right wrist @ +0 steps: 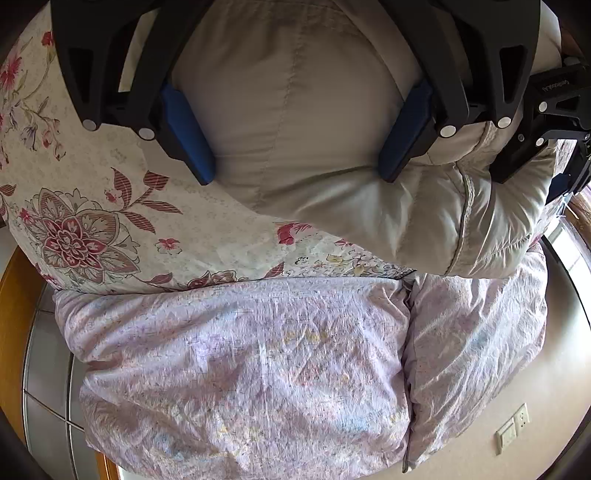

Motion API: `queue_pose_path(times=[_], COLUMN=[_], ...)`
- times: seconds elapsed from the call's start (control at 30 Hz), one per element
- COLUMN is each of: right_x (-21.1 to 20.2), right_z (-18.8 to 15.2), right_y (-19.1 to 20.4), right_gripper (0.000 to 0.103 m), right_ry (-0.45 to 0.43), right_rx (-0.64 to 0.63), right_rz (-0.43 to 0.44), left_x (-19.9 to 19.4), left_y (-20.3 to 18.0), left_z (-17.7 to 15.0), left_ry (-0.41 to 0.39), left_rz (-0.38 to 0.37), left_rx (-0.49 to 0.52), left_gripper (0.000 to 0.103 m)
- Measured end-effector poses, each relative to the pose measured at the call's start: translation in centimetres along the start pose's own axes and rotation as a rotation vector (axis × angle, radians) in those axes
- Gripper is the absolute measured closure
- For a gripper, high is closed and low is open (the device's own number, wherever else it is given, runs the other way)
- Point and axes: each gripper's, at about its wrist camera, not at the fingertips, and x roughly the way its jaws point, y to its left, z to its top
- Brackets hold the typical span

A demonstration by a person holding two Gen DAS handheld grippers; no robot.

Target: Fold large clothes

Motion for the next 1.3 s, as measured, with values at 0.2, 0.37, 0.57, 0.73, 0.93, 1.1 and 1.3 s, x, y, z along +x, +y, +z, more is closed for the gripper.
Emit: queue_pose_path(times=[0.2,0.37,0.57,0.73,0.93,1.1,1.3], right_x=[0.6,-0.2,-7.1,-8.0,-5.8,-3.6,-2.2], right_z=[0.3,0.6,0.1,-1.8,-4.8,-5.9,-5.5], right_y=[-0.1,0.5,-2.2,-6.8,-9.0,-9.0,-8.6], right_gripper=[0.011,0.010,0.001,0.001,0.001,0.001,0.001], right_ry=[0.012,0.030,0.068,0.237,0.382,0.461,0.470], right_rx=[-0.001,-0.018,0.124,0.297,0.393,0.431,0.412], right_rz=[0.000,-0.027,0.189,0.314,0.320,0.421,0.470], left_x=[0.3,-0.7,-5.3,-5.9,-4.5,-3.6,-2.1], left_y=[-0.3,0.3,7.1,9.6,9.0,8.2,8.4], left_z=[0.2,0.4,-1.2,-2.6,-3.9,-4.0,-4.3], left_ry=[0.006,0.021,0.098,0.177,0.258,0.253,0.272], left_rz=[0.028,0.025,-0.275,-0.429,-0.531,-0.564,-0.611], left_rx=[0.008,-0.006,-0.264,-0.310,-0.349,-0.358,-0.393], left_gripper=[0.002,0.002,0.002,0.002,0.002,0.002,0.002])
